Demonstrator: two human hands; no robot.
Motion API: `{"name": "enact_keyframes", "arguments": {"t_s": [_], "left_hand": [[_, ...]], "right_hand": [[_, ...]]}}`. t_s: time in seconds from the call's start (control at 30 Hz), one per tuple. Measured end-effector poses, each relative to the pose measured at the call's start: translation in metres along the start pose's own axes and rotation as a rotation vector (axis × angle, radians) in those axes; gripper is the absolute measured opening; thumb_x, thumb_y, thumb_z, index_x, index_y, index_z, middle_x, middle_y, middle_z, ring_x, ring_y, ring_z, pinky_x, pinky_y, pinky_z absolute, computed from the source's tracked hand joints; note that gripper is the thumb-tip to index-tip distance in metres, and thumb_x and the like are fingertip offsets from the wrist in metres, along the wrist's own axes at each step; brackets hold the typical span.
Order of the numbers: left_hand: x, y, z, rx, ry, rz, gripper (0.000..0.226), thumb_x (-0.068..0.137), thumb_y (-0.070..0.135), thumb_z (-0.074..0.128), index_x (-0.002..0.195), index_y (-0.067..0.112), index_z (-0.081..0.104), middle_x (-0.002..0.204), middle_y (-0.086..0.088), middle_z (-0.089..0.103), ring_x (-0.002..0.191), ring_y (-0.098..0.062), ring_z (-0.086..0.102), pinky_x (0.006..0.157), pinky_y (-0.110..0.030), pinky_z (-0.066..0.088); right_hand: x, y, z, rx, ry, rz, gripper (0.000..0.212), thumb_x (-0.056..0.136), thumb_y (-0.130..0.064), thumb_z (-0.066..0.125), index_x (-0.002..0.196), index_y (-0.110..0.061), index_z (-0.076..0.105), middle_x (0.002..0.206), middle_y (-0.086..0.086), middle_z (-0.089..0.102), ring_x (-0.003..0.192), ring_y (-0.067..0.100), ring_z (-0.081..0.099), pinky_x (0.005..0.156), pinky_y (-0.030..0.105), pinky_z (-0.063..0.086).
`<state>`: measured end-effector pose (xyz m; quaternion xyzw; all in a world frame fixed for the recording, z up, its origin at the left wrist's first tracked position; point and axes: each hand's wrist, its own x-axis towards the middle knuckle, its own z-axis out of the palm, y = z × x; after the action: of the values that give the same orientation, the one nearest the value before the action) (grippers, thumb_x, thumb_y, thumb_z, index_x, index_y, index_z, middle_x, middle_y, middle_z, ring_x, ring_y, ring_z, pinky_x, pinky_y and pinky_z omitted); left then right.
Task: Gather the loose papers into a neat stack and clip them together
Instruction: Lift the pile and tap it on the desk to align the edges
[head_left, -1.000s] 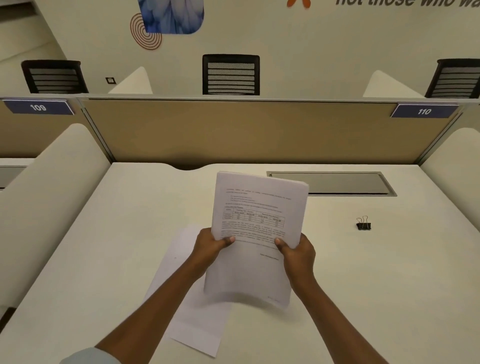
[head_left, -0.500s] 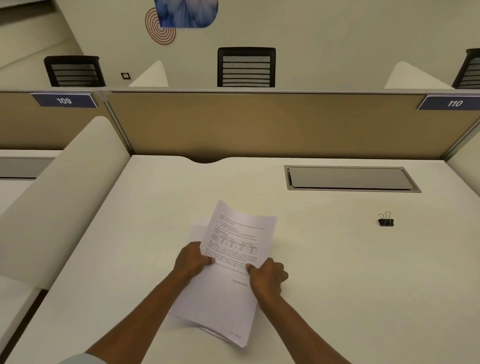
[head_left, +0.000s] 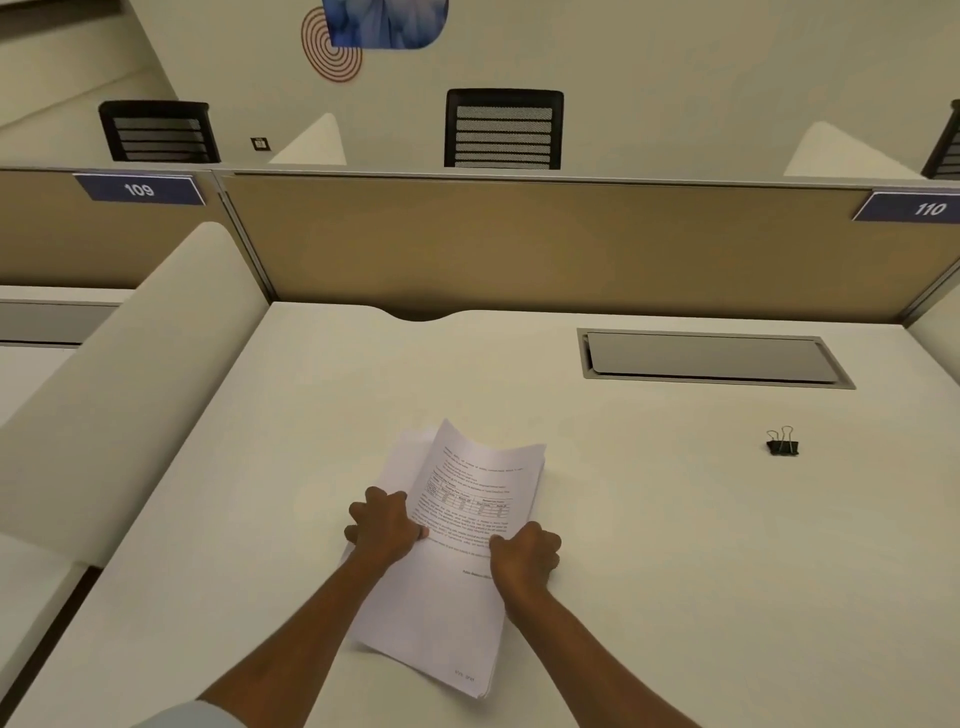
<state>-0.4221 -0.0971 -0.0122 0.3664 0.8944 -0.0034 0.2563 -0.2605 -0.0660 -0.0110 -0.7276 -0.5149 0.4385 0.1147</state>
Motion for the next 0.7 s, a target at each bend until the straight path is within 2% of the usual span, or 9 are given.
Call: {"name": "enact_keyframes", "arguments": {"t_s": [0.13,0.23,0.4,0.47,0.53,0.6,0.7], "left_hand": [[0.003,-0.002,-0.001,0.034,0.013,-0.01,0.063,0.078,0.053,0.068,0.126,0.017,0.051,0.126,-0.013,0.046,0.117,-0.032,0.047,0.097,-0.041,0.042],[0.004,-0.004,-0.005,-0.015,-0.002,-0.05,0.063,0.076,0.053,0.07,0.126,0.02,0.051,0.127,-0.013,0.048,0.119,-0.033,0.046,0.097,-0.042,0.041],[0.006,-0.016,-0.005,-0.365,-0.043,-0.113,0.061,0.066,0.042,0.079,0.118,0.019,0.057,0.124,-0.007,0.056,0.118,-0.036,0.046,0.09,-0.037,0.035],[0.009,-0.022,-0.006,-0.508,-0.047,-0.097,0.055,0.059,0.037,0.082,0.107,0.018,0.062,0.117,-0.006,0.064,0.107,-0.033,0.057,0.091,-0.038,0.045],[0.006,-0.025,-0.011,-0.639,-0.04,-0.074,0.04,0.062,0.024,0.083,0.097,0.014,0.066,0.107,-0.009,0.07,0.093,-0.028,0.064,0.084,-0.038,0.054],[0.003,-0.027,-0.018,-0.72,-0.01,-0.059,0.029,0.068,0.013,0.081,0.094,0.013,0.068,0.101,-0.01,0.071,0.087,-0.027,0.066,0.078,-0.035,0.055],[0.003,-0.031,-0.023,-0.797,0.023,-0.063,0.031,0.07,0.008,0.078,0.1,0.01,0.069,0.099,-0.009,0.071,0.084,-0.026,0.066,0.072,-0.03,0.052]], "right_hand": [[0.004,0.005,0.002,0.105,-0.038,-0.024,0.027,0.081,-0.016,0.064,0.105,-0.006,0.058,0.112,0.012,0.063,0.091,0.027,0.064,0.079,0.04,0.059],[0.005,0.007,0.0,0.192,-0.084,-0.049,0.023,0.082,-0.008,0.062,0.104,-0.007,0.057,0.11,0.01,0.066,0.093,0.026,0.065,0.08,0.04,0.059],[0.005,0.007,0.0,0.229,-0.11,-0.154,0.024,0.086,-0.005,0.058,0.109,-0.009,0.055,0.114,0.008,0.065,0.101,0.025,0.063,0.087,0.039,0.056],[0.005,0.005,0.001,0.254,-0.125,-0.19,0.026,0.087,-0.005,0.059,0.112,-0.01,0.055,0.116,0.008,0.065,0.102,0.024,0.063,0.088,0.038,0.056],[0.005,0.001,0.003,0.284,-0.139,-0.219,0.027,0.087,-0.004,0.058,0.113,-0.011,0.054,0.117,0.008,0.064,0.103,0.023,0.063,0.089,0.039,0.055],[0.003,-0.004,0.003,0.33,-0.155,-0.245,0.028,0.088,-0.004,0.057,0.114,-0.012,0.054,0.117,0.007,0.063,0.103,0.022,0.062,0.09,0.037,0.055],[0.0,-0.013,0.002,0.413,-0.191,-0.287,0.032,0.089,-0.002,0.056,0.118,-0.014,0.051,0.119,0.005,0.062,0.102,0.019,0.06,0.088,0.03,0.053]]}}
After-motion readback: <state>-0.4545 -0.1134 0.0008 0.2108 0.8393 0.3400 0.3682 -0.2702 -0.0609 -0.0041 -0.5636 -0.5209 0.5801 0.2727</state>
